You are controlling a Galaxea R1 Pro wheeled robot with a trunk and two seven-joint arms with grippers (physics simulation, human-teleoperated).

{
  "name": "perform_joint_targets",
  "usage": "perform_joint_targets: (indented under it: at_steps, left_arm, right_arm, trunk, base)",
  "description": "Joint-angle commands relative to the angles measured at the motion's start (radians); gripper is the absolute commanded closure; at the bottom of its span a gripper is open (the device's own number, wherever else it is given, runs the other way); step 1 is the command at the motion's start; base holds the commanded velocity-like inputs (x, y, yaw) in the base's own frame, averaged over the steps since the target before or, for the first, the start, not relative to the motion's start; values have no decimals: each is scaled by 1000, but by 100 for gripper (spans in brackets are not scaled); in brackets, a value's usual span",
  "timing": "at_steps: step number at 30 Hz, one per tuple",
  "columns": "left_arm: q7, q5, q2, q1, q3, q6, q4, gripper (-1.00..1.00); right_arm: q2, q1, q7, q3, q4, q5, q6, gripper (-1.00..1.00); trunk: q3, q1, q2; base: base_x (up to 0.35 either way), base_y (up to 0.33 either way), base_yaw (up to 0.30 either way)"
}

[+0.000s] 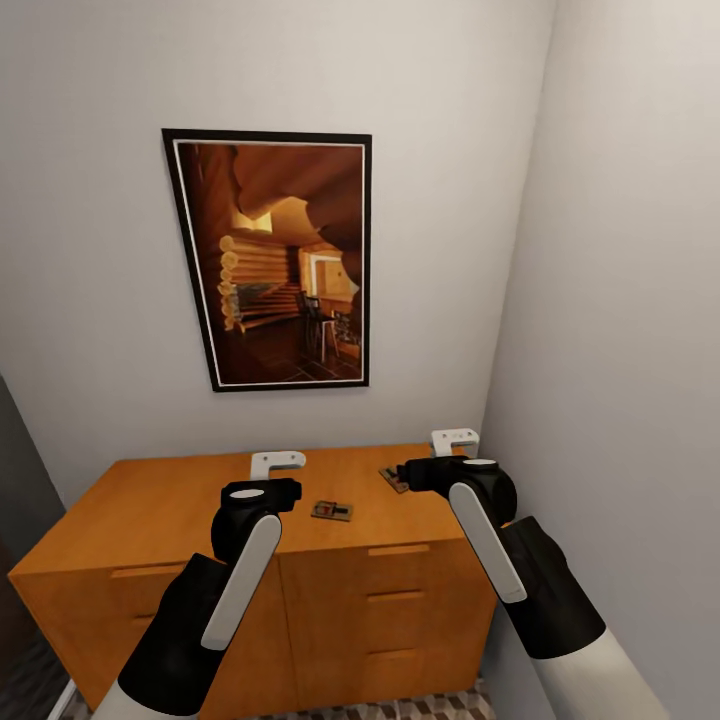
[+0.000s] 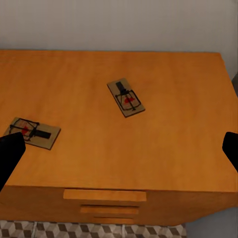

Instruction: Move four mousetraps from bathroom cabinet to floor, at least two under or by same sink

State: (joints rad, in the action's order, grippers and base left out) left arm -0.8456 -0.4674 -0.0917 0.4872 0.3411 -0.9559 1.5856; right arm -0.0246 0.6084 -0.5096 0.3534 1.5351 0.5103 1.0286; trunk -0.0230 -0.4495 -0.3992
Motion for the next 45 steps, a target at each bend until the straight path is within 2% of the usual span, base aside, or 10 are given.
perform_joint_targets:
  at_steps: [1,13,22,30,35,45]
  left_arm:
    - [-10,-10,0,1,1,-2,1,-100]
    - [-18,-10,-1,1,1,-3,5,-100]
    - [-57,-10,-3,1,1,-7,6,-100]
    - [-78,-10,-9,1,1,-42,7,-100]
    - [-83,-10,-27,9,2,-86,8,-100]
    - [-117,-12,-51,63,4,-91,8,-100]
  right_arm:
    - [0,1,-10,1,0,10,2,-100]
    - [-1,1,-11,2,-1,10,2,-100]
    - [-1,1,-12,2,-4,10,2,-100]
    - [-1,1,-12,2,-5,9,2,-100]
    - [0,1,-12,0,-9,9,3,-100]
    - [0,1,-12,-2,-12,10,3,-100]
  trunk:
    - [0,0,-1]
    - [0,0,-1]
    - [0,0,-1]
    - [0,0,-1]
    - [0,0,-1]
    - [0,0,-1]
  base:
    - [13,-13,0]
    - [5,-5,0]
    - [0,0,0]
    - [0,0,0]
    - [0,0,0]
    - [0,0,0]
